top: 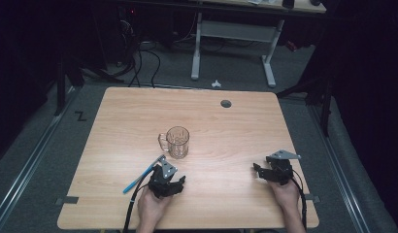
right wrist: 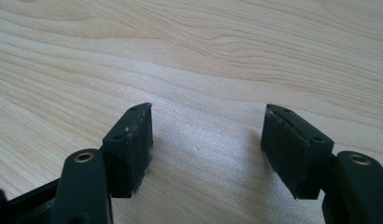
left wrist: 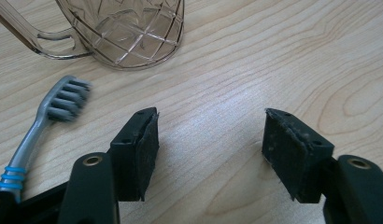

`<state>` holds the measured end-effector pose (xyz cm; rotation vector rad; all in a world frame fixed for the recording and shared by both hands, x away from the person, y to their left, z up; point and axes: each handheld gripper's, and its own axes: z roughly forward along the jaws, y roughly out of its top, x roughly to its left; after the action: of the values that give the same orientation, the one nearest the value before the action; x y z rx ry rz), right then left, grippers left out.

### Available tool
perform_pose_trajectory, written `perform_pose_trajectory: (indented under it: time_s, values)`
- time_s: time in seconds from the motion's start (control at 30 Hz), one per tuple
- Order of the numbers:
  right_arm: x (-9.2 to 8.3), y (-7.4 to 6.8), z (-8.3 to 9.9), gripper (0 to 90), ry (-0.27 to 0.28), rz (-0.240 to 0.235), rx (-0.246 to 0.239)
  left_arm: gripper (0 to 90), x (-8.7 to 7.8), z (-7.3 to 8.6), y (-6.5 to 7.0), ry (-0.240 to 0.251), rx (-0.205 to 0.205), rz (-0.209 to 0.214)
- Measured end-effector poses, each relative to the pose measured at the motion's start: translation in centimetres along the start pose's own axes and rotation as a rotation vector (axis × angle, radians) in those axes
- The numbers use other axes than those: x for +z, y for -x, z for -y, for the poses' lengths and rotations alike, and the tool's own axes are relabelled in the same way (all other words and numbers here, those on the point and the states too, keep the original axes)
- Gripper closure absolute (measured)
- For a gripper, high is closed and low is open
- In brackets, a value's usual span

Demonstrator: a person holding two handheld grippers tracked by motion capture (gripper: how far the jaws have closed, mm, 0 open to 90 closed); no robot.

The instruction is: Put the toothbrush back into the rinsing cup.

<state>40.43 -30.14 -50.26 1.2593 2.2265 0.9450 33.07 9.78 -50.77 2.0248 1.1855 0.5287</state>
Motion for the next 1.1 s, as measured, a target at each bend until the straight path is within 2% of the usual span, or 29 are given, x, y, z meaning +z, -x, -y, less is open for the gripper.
perform_pose_trajectory:
  time_s: [1.1]
  values:
    - [0.00, 0.00, -0.01, 34.6, 0.000, 0.000, 0.000, 32.0, 0.01, -0.04, 0.08, -0.007, 0.002, 0.012]
